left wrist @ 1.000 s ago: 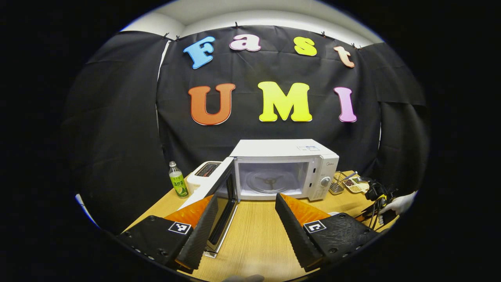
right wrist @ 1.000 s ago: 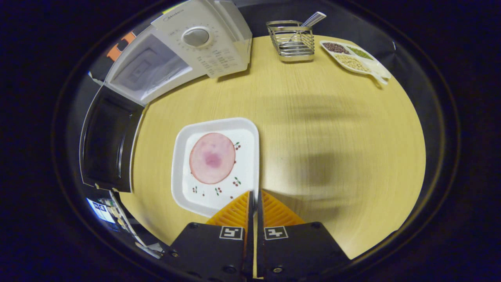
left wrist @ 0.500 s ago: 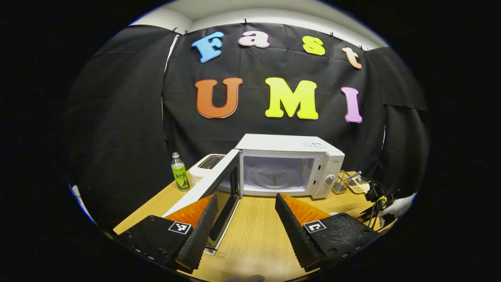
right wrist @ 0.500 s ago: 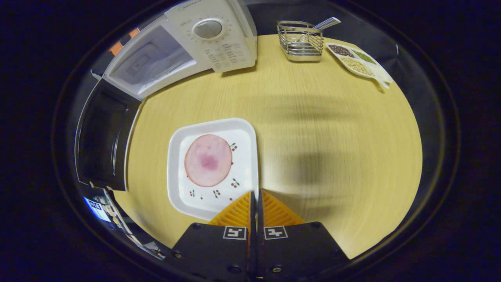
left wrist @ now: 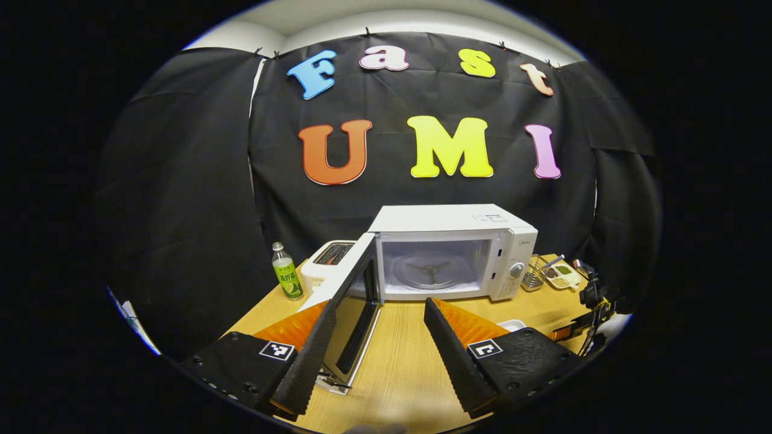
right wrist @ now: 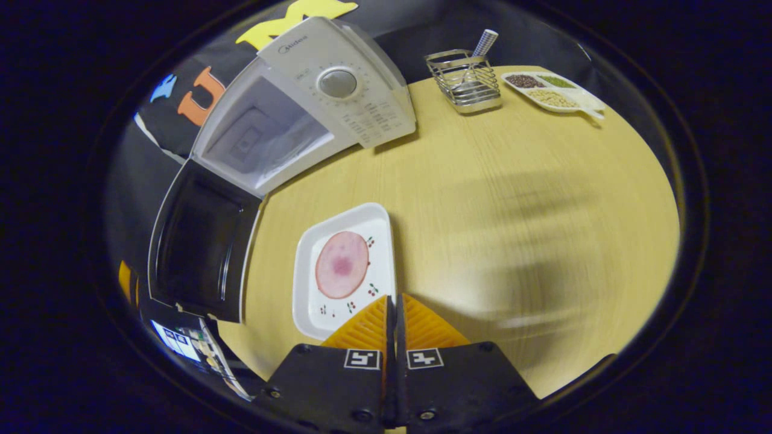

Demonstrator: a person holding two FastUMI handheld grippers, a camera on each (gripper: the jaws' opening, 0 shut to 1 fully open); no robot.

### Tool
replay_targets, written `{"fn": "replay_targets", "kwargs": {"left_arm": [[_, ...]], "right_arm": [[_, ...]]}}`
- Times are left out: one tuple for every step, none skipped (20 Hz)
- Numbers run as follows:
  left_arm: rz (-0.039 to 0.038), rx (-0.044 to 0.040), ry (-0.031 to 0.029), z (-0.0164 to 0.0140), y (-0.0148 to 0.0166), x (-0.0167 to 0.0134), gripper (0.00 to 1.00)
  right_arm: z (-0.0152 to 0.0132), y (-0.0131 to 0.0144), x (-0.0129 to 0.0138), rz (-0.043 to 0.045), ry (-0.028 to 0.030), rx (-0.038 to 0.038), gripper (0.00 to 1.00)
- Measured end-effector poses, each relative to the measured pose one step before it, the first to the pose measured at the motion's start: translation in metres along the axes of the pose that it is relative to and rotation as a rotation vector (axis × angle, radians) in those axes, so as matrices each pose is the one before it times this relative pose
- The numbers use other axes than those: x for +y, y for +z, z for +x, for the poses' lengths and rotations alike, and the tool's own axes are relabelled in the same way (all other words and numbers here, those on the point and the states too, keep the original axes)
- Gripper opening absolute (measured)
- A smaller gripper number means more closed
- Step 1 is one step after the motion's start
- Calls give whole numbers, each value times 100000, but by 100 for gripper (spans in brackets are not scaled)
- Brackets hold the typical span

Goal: Open the microwave oven with the left hand, put the food in, and close the microwave oven.

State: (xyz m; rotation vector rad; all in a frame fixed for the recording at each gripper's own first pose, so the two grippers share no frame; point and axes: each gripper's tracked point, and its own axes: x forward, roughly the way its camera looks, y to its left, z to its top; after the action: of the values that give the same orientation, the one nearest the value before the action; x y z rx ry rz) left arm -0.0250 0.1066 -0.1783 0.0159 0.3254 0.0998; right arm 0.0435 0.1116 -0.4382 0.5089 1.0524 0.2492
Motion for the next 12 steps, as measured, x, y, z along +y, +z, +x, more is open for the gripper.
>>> {"fn": "replay_targets", "kwargs": {"left_arm": [[-121, -244, -539, 16, 214, -211, 89], [-382, -108, -586, -5, 222, -323, 88], [-550, -183, -331, 46, 142, -144, 89], [-268, 165, -238, -8, 29, -96, 89], [125, 68, 203, 92, 42, -15, 89], [273, 332, 310, 21, -53, 65, 88], [274, 57, 103, 6, 125, 38, 88], [557, 219, 115, 5, 56, 146, 88], [654, 106, 126, -83, 13, 35, 88], [580, 6, 221, 48, 116, 39, 89], [342, -129, 224, -35, 173, 126, 89], [80, -377, 453, 84, 163, 100, 89]], "right_arm": [[-275, 626, 732, 1969, 3059, -3757, 3], [-33, 147, 303, 85, 1063, -397, 3], [23, 484, 368, 1171, 1602, -1640, 3], [-99, -114, 91, -231, -615, 199, 3], [188, 217, 397, 963, 1642, -1414, 4], [4, 125, 152, 1455, 199, -988, 0], [29, 297, 584, 2932, 3444, -1576, 3], [269, 80, 553, 3259, 1556, -1070, 3], [-5, 381, 581, 2583, 1529, -1736, 3], [221, 535, 728, 1733, 896, -2242, 3], [117, 670, 750, 1266, 799, -3464, 3], [306, 781, 1135, 1739, 1771, -4129, 0]]}}
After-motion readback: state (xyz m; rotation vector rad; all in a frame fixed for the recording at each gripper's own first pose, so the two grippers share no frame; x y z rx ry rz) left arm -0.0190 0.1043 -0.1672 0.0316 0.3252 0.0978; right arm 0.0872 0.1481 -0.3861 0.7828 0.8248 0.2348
